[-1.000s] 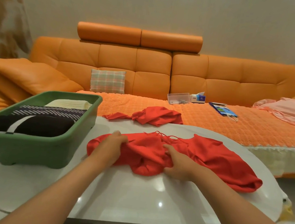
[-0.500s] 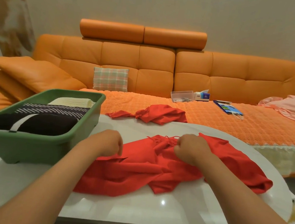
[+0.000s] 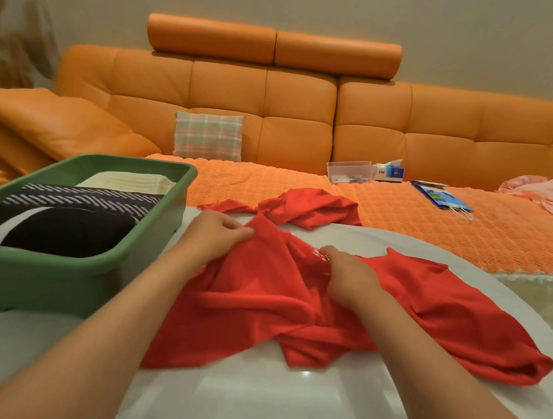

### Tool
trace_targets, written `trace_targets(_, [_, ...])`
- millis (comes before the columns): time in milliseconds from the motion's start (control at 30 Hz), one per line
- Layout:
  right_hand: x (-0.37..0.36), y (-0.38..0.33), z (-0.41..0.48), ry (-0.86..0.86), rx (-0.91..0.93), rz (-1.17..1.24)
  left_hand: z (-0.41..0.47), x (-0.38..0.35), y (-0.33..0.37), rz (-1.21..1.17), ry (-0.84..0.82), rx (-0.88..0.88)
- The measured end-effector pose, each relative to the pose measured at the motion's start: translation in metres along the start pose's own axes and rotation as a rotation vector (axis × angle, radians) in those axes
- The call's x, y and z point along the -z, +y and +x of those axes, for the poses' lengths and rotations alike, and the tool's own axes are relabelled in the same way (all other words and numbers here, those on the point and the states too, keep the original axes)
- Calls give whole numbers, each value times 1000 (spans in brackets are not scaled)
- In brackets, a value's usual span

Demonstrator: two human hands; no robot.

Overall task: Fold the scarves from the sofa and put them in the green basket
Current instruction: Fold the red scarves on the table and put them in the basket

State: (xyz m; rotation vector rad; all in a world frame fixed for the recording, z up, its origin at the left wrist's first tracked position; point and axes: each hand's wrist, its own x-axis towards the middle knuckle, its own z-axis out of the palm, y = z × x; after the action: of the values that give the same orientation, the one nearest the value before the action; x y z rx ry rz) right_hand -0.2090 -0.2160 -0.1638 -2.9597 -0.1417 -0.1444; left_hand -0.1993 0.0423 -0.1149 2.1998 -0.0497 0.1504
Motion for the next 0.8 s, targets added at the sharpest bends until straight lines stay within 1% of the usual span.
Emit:
trace_targets(33, [-2, 2, 3, 19, 0, -1, 2, 6, 0, -99, -9, 71])
trace_targets(67, [-4, 4, 5, 34, -5, -7, 5, 11, -1, -141, -4, 125])
trace_targets(100, [-6, 6, 7, 45, -18, -18, 8, 15, -3, -116, 38, 138])
trace_targets(133, [-7, 10, 8, 53, -40, -25, 11, 18, -5, 0, 139, 103])
trace_targets(200, [-8, 15, 11, 77, -118, -35, 15, 20, -12, 327, 413, -16])
trace_targets(233, [-9, 17, 12, 92, -154, -60, 15, 19, -13, 450, 487, -52])
trace_targets(267, [-8, 17, 12, 106, -172, -113, 13, 15, -14, 541, 511, -69])
trace_targets(300, [-9, 16, 12, 127, -165, -193, 10, 9, -13, 624, 496, -98])
trace_targets(333, [-11, 16, 13, 168, -130, -265, 9, 4, -12, 698, 447, -150])
trace_targets(367, [-14, 15, 14, 224, -67, -287, 7, -3, -10, 719, 369, -235])
trace_targets(400, [-16, 12, 15, 277, 12, -248, 6, -12, -10, 698, 231, -323])
trace_targets(433, [-16, 7, 14, 322, 85, -157, 6, -20, -10, 640, 46, -377])
trace_targets(467, [-13, -1, 11, 320, 132, -19, 2, -28, -11, 583, -142, -372])
trace_targets(500, [-9, -8, 8, 254, 155, 139, -4, -34, -12, 550, -290, -337])
trace_targets(533, [-5, -14, 3, 130, 159, 278, -9, -38, -14, 536, -397, -279])
trace_targets(567, [-1, -18, -2, -2, 167, 398, -13, -39, -18, 556, -475, -222])
trace_targets(600, [3, -21, -7, -122, 171, 460, -16, -39, -22, 591, -540, -180])
trace_targets(633, [4, -21, -12, -204, 182, 461, -19, -37, -26, 610, -574, -177])
trace_targets(667, [5, -19, -16, -239, 197, 403, -21, -33, -30, 603, -573, -195])
trace_targets(700, [4, -15, -18, -237, 212, 345, -22, -29, -34, 573, -543, -232])
trace_targets(767, [5, -6, -20, -140, 217, 304, -24, -21, -39, 551, -421, -370])
trace_targets(800, [7, -1, -22, -68, 210, 309, -25, -18, -41, 566, -315, -457])
